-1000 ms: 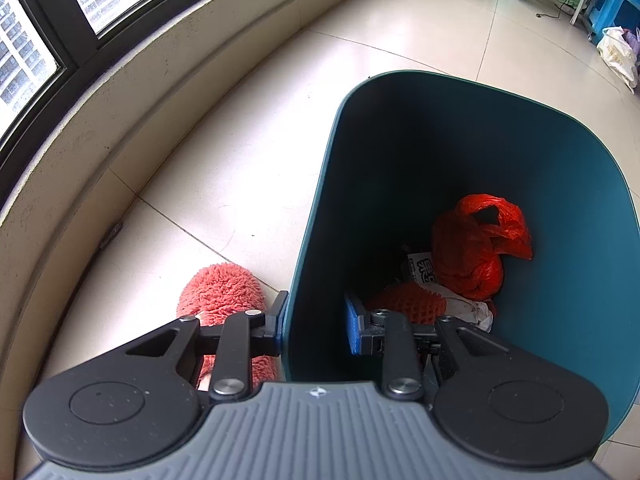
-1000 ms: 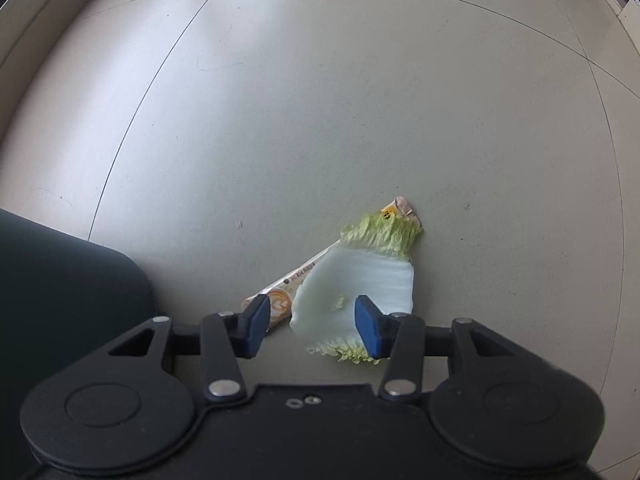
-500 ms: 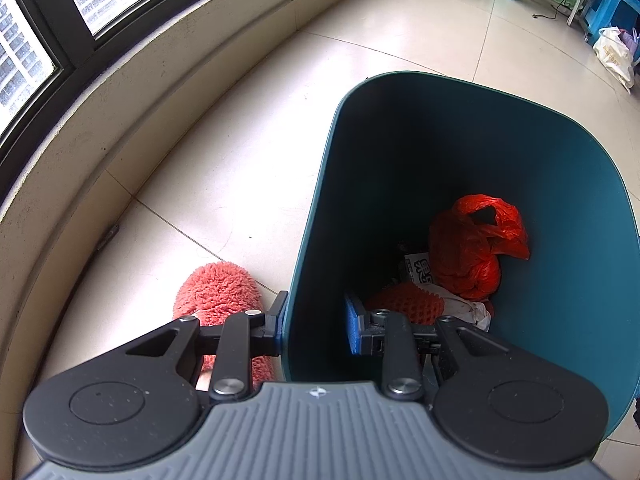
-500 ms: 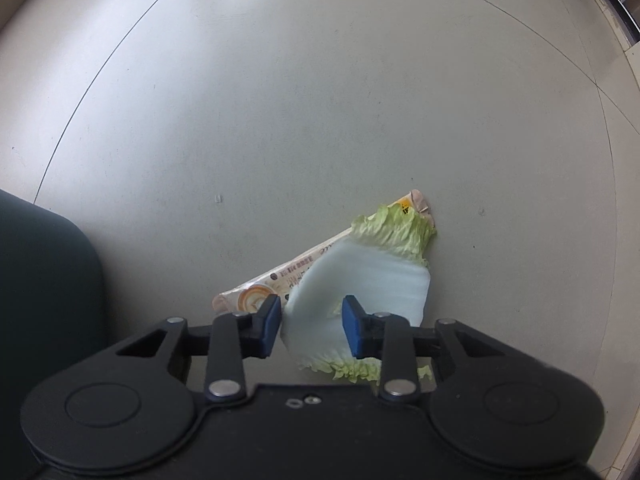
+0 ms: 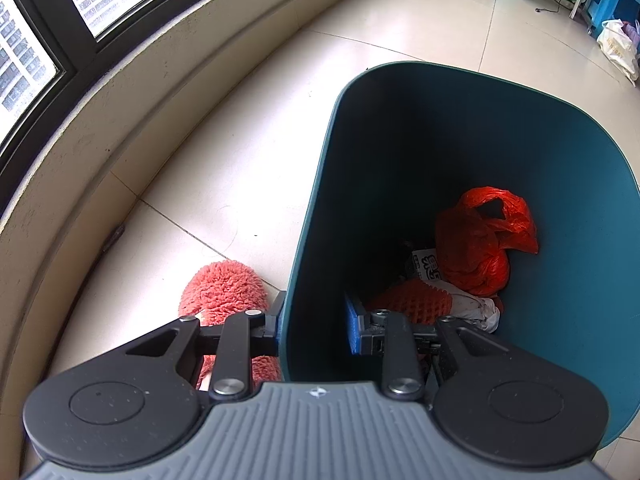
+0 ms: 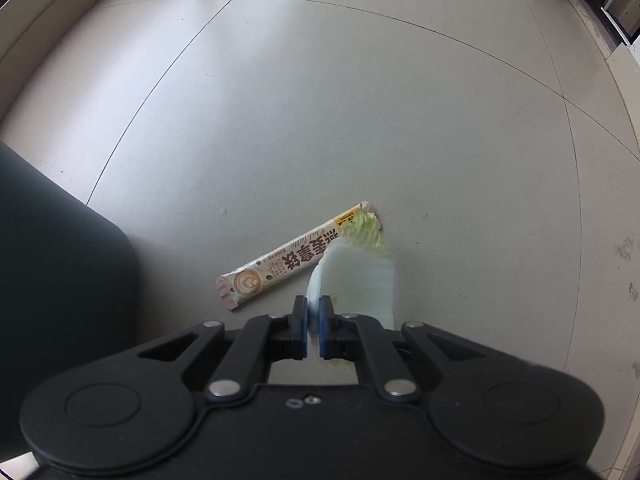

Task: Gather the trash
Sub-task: 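Carry the cabbage leaf into the teal bin and open the right gripper, then move the right gripper to the snack wrapper stick and grasp it, then carry the wrapper stick into the teal bin and release it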

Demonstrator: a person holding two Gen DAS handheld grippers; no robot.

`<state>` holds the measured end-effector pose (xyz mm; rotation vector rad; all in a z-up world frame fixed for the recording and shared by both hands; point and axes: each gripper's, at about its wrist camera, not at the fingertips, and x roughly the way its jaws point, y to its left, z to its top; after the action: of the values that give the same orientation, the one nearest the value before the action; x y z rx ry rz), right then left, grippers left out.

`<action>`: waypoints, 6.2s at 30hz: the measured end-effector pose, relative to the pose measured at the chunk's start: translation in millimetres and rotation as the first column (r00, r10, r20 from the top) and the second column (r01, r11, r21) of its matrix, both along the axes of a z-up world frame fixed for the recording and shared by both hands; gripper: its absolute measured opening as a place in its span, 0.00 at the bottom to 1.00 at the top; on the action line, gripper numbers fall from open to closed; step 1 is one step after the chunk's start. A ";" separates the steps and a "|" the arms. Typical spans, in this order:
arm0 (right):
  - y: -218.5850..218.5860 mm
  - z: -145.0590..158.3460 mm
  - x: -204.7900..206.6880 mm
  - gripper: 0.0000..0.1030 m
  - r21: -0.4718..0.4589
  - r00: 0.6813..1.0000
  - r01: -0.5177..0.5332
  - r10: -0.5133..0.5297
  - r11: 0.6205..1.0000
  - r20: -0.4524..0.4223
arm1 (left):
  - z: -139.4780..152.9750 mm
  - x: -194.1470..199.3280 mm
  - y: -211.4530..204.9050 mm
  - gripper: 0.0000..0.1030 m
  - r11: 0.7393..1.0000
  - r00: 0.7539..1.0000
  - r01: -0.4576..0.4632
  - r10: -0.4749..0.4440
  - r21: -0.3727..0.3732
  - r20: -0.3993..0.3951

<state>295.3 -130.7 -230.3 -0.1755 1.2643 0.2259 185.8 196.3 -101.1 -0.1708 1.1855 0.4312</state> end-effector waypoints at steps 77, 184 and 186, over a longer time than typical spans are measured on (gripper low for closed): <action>31.1 203.5 -44.8 0.44 0.274 0.965 -0.227 0.177 0.935 0.194 | -8.0 -1.8 -1.4 0.27 0.998 0.999 0.035 -0.034 0.045 -0.002; 193.4 144.1 -79.3 0.02 0.190 0.861 -0.505 0.507 0.842 0.041 | -13.7 -2.9 -2.0 0.27 0.998 0.998 0.054 -0.053 0.044 -0.027; 196.5 133.0 -78.3 0.02 0.156 0.862 -0.503 0.507 0.850 0.019 | -13.1 -3.1 -0.5 0.27 0.998 0.998 0.056 -0.055 0.040 -0.028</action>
<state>217.0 65.7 -97.3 -0.3727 1.1973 0.7845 182.6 195.8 -114.2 -0.0972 1.2039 0.4099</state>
